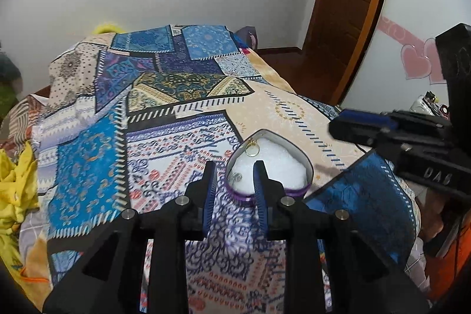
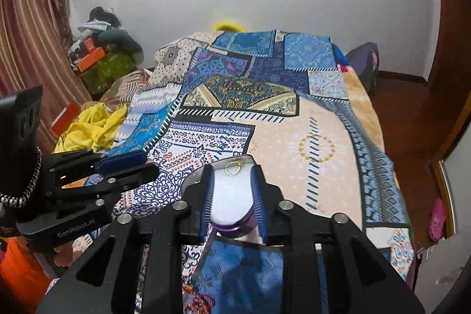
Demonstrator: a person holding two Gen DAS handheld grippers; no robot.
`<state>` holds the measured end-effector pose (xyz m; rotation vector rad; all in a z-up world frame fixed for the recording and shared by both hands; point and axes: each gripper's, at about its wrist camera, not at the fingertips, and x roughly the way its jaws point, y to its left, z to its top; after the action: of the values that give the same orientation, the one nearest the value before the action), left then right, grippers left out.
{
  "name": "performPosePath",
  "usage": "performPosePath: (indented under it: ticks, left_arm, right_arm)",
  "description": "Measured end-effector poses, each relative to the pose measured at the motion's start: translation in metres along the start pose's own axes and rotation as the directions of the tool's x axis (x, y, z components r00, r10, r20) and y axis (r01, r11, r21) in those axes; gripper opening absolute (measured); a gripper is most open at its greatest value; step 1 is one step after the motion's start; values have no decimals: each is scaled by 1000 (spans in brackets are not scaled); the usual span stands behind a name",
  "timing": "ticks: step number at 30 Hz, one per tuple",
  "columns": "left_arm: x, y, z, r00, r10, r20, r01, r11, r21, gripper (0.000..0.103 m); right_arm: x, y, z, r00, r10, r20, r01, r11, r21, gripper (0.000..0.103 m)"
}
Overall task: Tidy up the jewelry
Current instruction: 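Carry both items over the purple tin and open both tools to drop them, then grasp the silver ring with the left tool while the right tool grasps a silver charm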
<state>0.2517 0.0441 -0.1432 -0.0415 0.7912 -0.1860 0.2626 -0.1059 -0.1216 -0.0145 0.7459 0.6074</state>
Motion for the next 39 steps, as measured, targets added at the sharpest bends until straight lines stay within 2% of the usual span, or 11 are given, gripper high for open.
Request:
performPosePath:
  ticks: [3, 9, 21, 27, 34, 39]
  left_arm:
    - [-11, 0, -7, 1000, 6, -3, -6, 1000, -11, 26]
    - [-27, -5, -25, 1000, 2, -21, -3, 1000, -27, 27]
    - [-34, -32, -55, 997, -28, -79, 27, 1000, -12, 27]
    - [-30, -40, -75, 991, -37, -132, 38, 999, 0, 27]
    - [-26, -43, -97, 981, -43, -189, 46, 999, 11, 27]
    - [-26, -47, -105, 978, -42, -203, 50, 998, 35, 27]
  right_arm:
    - [-12, 3, -4, 1000, -25, 19, 25, 1000, -9, 32]
    - [-29, 12, -18, 997, -68, 32, 69, 997, -23, 32]
    - [-42, 24, -48, 992, -128, 4, 128, 989, -69, 32]
    - [-43, 27, -66, 993, -110, -32, 108, 992, -73, 32]
    - [-35, 36, -92, 994, -54, -96, 45, 994, -95, 32]
    - [-23, 38, -105, 988, -41, -148, 28, 996, -88, 32]
